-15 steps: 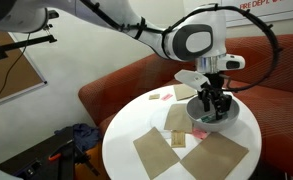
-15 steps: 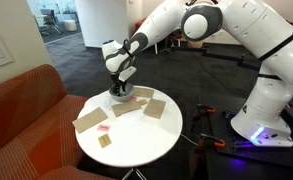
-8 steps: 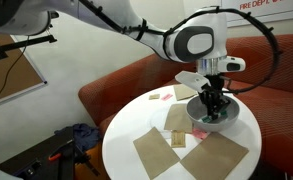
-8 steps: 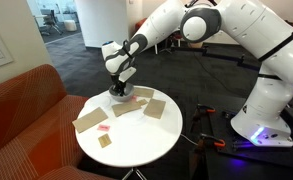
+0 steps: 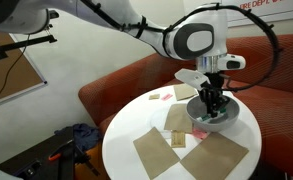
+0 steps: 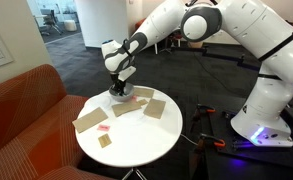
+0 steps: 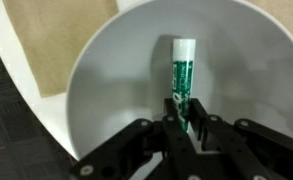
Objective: Take the marker out of the bowl and put it on the table
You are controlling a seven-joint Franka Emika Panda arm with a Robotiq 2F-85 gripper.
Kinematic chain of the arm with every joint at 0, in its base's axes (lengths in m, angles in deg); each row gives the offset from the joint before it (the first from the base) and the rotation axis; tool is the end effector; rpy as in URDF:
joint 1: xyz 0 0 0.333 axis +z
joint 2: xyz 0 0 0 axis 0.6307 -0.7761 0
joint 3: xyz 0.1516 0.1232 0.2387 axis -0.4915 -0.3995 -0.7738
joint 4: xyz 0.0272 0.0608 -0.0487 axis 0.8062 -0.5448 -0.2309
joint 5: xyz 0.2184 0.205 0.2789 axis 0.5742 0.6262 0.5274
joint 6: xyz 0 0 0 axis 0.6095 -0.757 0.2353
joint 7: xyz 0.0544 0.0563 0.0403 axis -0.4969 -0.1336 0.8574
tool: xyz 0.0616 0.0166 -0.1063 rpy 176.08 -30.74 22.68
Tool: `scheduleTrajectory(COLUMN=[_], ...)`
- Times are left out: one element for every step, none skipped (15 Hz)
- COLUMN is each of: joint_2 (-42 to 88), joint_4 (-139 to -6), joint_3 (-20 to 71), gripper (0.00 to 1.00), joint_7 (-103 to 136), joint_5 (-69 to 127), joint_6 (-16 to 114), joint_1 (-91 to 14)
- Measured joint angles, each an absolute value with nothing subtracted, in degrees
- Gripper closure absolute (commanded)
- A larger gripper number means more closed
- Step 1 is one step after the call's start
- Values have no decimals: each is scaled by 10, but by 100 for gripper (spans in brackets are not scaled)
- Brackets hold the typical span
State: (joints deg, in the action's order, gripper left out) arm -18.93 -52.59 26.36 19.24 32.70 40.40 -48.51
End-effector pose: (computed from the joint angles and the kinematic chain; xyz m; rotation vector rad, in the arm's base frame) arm 0.7209 -0.1709 0.0971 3.0610 -0.3803 -0.1414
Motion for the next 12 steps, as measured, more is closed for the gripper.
scheduleTrajectory(joint_2=[-184,-179,-172,-164,-154,-145,-134,-124,-113,-102,-90,-78], joint_4=[-529,-532,-537,-542,-550,-558,-567,-577,-587,-598,-609,-621], joint_3=[264,264,264,264,264,264,264,264,264,264,264,264], gripper=[95,95,95,95,95,95,95,95,95,95,95,95], joint_7=[192,192,192,192,192,192,192,192,192,192,192,192], joint_5=[327,327,327,327,327,327,327,327,327,327,327,327], joint_6=[404,404,404,404,404,404,404,404,404,404,404,404], joint_1=[-485,-485,-485,-484,-484,-483,-482,-482,-481,-480,-479,-478])
